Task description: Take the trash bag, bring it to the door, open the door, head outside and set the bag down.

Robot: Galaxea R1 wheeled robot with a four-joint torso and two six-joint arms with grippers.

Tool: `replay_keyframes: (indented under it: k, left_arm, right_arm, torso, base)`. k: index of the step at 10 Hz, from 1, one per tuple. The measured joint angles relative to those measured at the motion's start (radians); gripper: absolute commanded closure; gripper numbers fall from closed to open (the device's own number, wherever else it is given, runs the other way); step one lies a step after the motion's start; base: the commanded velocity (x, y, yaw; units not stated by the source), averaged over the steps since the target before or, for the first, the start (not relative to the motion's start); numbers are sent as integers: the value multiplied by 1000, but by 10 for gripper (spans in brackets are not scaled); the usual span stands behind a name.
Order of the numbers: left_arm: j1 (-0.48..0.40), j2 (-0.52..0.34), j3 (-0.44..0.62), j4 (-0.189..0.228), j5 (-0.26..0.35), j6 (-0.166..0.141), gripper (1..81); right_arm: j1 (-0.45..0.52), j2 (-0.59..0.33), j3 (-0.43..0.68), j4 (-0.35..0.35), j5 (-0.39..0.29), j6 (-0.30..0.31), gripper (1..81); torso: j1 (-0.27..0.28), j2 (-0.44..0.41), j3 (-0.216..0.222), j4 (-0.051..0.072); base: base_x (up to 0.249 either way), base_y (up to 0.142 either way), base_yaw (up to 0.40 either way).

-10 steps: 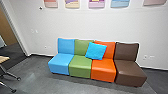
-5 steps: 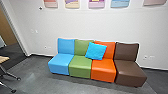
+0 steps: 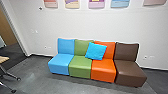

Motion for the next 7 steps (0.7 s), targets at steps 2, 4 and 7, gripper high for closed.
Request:
replay_keyframes:
  k: [2, 4, 7]
  left_arm:
    - [-6, -90, 63, -35, 11, -1, 10]
    - [-48, -149, 134, -86, 16, -1, 10]
    - [-167, -212, 167, -177, 61, -1, 10]
  right_arm:
    - [15, -99, 134, 17, -1, 1, 10]
    - [37, -209, 240, 39, 2, 2, 10]
    - [77, -331, 368, 87, 2, 3, 10]
  torso:
    - [26, -42, -5, -4]
    - [61, -98, -47, -22]
    - [132, -210, -141, -59]
  base:
    - [0, 0, 0]
    - [0, 0, 0]
    - [0, 0, 0]
